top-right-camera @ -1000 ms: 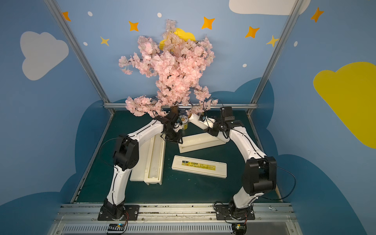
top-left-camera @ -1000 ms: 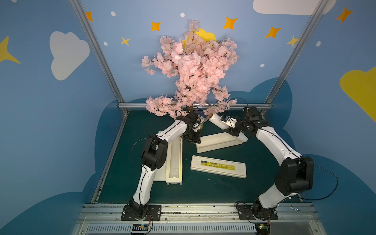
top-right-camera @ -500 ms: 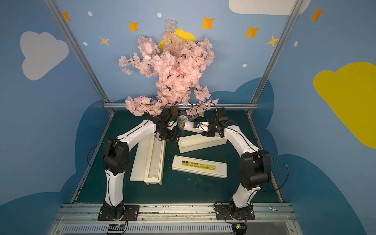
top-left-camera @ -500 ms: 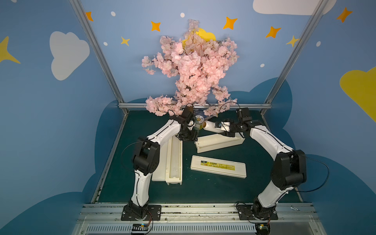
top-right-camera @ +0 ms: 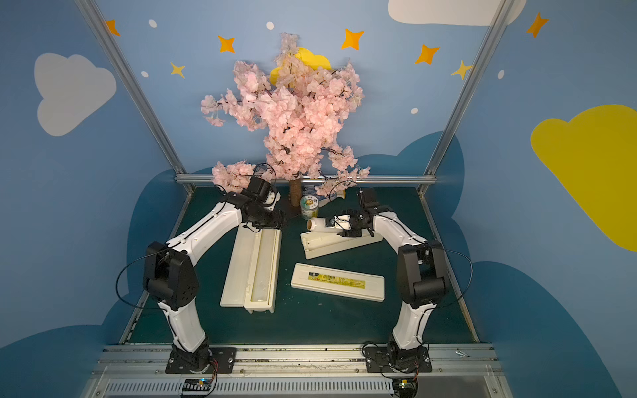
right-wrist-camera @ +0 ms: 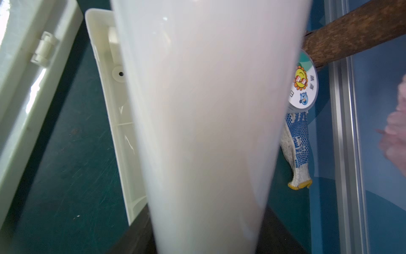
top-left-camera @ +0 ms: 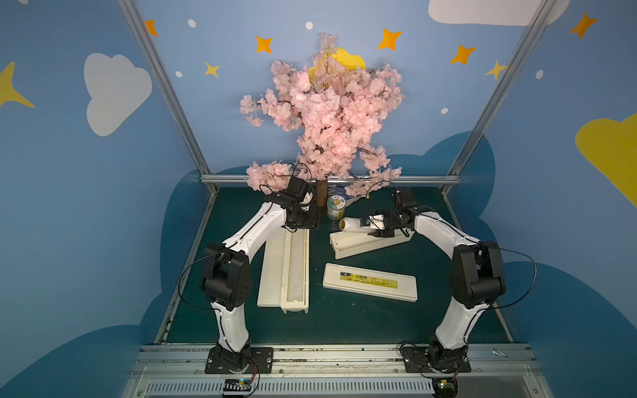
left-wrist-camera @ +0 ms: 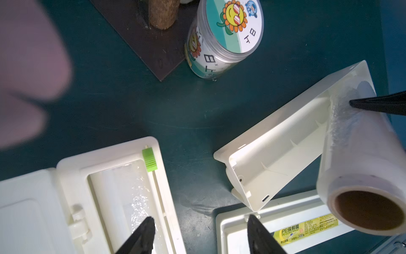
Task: Put plastic wrap rolls into dispensers
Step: Place the plastic wrap into the plastic wrap cutting box.
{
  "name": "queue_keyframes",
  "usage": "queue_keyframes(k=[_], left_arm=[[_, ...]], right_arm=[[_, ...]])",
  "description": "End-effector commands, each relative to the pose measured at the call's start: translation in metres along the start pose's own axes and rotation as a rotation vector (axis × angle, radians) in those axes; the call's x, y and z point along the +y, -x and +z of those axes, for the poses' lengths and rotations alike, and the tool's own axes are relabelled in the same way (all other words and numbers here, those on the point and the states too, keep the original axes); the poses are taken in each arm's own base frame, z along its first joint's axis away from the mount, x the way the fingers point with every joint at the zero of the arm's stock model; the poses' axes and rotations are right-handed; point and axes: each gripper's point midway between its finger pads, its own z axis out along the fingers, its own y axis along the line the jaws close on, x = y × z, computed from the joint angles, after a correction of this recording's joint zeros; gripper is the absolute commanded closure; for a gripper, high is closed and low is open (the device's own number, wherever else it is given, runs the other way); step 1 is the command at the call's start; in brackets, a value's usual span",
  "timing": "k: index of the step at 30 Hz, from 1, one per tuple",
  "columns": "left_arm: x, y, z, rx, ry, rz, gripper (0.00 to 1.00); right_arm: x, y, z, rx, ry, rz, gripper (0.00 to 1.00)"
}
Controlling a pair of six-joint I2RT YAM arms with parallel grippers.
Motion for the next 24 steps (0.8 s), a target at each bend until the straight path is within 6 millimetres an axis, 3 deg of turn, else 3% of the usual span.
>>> queue_keyframes(k=[1, 12, 15, 20, 24], left_arm=[[0.001, -0.005, 0.003, 0.023, -0.005, 0.007, 0.33], [-0.002, -0.009, 0.012, 0.075, -0.044, 0.009, 0.31], [-0.006, -0.01, 0.018, 0.092, -0.076, 0.001, 0.31], [-0.024, -0.014, 0.03, 0.134, -0.155, 0.0, 0.3], [-0.026, -0.014, 0.032, 0.134, -0.163, 0.011, 0.3]], right_arm=[[-0.008, 0.008, 0.011, -0.046, -0.013, -0.069, 0.93], [0.022, -0.008, 0.039, 0.017, 0.067, -0.074, 0.84], [0.022, -0.015, 0.041, 0.039, 0.052, -0.083, 0.83], [0.012, -0.017, 0.038, 0.1, 0.043, -0.057, 0.9], [0.012, -0.017, 0.037, 0.187, 0.052, 0.007, 0.92]])
